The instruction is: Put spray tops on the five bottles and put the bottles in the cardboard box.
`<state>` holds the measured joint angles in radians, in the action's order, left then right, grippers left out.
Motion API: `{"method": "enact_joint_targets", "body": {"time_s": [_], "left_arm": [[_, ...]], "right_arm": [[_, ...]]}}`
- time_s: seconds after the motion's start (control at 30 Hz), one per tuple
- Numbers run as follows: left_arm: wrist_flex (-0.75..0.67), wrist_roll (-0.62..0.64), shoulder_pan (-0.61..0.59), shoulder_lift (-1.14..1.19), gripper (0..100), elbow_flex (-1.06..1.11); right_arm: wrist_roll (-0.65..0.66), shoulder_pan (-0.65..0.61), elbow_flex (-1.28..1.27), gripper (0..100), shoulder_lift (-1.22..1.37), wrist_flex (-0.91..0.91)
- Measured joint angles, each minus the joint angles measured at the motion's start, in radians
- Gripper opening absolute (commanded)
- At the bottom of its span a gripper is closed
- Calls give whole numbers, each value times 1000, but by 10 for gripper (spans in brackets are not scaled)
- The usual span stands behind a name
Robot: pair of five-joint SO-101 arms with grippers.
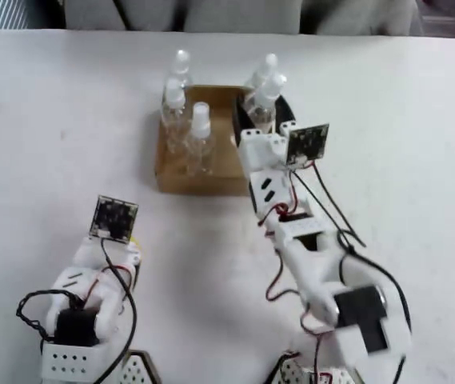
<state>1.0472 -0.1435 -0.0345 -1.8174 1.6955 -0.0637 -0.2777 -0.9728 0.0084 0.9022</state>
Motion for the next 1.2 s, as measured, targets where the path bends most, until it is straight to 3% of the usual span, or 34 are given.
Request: {"method": "enact_joint_targets", "body": {"time_s": [0.33, 0.6, 1.2], "left_arm": [[0, -5, 0, 0, 20, 0], [0, -5, 0, 0, 20, 0], [0, -5, 0, 0, 20, 0]], "right_arm": [[2, 29, 112, 16, 230, 51], [152, 23, 118, 16, 284, 51], [163, 15, 158, 22, 348, 51]]}}
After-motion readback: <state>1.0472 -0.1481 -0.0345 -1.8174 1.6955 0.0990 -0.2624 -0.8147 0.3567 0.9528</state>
